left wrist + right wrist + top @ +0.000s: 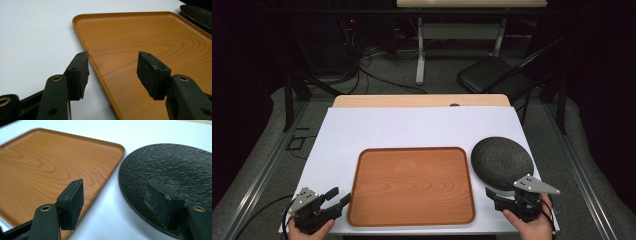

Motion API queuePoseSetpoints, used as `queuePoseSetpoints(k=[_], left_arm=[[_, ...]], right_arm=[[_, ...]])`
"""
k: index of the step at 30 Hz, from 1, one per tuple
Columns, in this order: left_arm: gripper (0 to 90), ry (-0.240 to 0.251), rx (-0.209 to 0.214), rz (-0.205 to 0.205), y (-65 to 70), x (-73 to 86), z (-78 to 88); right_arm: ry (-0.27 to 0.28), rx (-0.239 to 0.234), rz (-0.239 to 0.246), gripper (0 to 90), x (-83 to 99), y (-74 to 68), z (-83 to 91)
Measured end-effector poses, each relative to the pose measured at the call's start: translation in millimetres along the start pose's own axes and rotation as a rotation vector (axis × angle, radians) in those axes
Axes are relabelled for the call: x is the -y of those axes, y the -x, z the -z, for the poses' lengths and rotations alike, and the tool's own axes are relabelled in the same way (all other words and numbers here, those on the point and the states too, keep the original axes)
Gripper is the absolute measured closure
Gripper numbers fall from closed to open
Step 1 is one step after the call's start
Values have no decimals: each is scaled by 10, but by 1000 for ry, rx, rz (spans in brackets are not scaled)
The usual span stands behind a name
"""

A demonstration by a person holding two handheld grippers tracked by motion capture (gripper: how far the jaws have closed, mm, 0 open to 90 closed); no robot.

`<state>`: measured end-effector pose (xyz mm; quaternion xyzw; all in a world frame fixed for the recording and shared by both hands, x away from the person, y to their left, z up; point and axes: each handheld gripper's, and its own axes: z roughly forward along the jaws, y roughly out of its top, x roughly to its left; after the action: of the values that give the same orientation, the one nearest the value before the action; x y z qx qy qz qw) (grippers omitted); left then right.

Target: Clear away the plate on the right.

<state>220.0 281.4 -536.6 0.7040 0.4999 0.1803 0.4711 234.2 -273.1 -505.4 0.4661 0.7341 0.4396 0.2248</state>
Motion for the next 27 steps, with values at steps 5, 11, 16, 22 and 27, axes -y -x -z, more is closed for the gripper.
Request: queuePoseSetpoints(k=[5,11,16,22,27], left_arm=[[431,-1,-3,2,-3,-1,-10],[431,-1,-4,5,-3,1,-11],[431,0,-2,8,-7,2,-10],[431,-1,-1,9,-9,2,-10],[431,-2,0,12,-9,3,-12]], right_arm=[[-29,6,3,304,-98,112,0],[-25,12,-29,301,-210,273,7],[-27,18,-56,308,-320,417,37],[-19,36,-94,313,-405,609,57],[-25,57,-119,316,-416,746,58]])
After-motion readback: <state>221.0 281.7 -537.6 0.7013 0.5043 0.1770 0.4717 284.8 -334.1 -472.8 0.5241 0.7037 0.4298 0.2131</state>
